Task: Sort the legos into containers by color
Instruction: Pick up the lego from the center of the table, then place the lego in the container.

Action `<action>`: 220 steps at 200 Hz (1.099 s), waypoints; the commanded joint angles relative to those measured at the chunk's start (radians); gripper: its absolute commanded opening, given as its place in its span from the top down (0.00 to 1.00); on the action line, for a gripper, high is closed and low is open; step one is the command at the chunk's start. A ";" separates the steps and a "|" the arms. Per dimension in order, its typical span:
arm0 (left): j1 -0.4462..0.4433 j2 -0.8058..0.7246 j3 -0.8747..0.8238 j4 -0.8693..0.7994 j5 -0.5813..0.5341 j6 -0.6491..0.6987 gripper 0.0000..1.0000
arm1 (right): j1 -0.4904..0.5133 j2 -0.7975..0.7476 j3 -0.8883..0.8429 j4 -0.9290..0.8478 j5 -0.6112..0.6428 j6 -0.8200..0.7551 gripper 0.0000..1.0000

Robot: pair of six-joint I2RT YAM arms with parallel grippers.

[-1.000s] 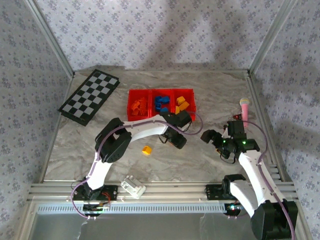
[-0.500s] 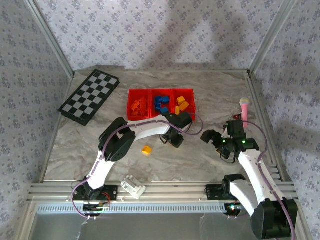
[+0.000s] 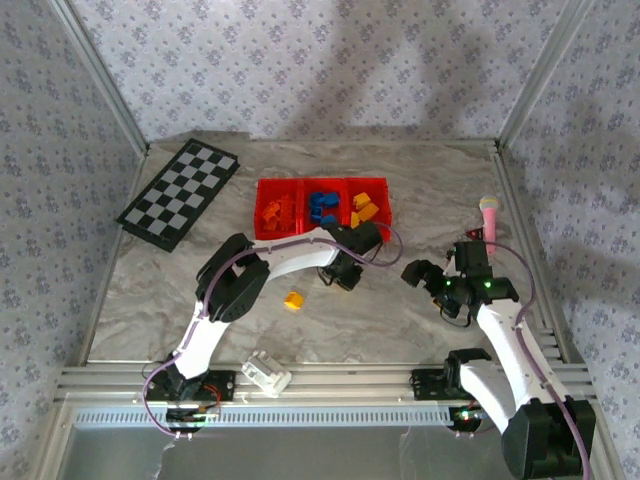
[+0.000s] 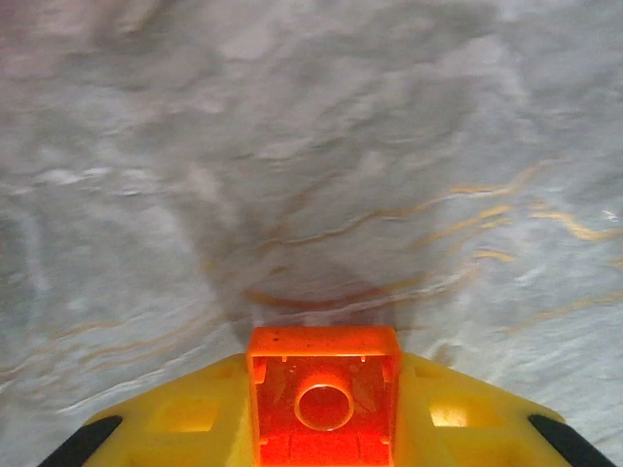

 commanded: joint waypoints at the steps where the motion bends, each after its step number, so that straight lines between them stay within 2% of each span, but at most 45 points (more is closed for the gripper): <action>1: 0.047 -0.111 0.025 -0.058 -0.058 -0.031 0.78 | -0.006 -0.009 -0.010 -0.017 0.007 -0.002 0.00; 40: 0.133 -0.249 0.030 -0.053 -0.132 -0.068 0.78 | -0.006 -0.016 -0.009 -0.002 -0.009 -0.007 0.00; 77: 0.281 -0.299 0.047 -0.038 -0.133 -0.060 0.77 | -0.006 -0.024 -0.004 -0.011 0.000 -0.010 0.00; 131: 0.463 -0.200 0.138 -0.067 -0.125 -0.003 0.77 | -0.007 -0.028 0.002 -0.036 0.004 -0.013 0.00; 157: 0.526 -0.121 0.187 -0.063 -0.086 0.008 0.77 | -0.008 -0.029 0.002 -0.043 0.003 -0.015 0.00; 220: 0.550 0.024 0.311 -0.066 -0.050 0.028 0.76 | -0.018 -0.021 0.019 -0.076 0.000 -0.025 0.00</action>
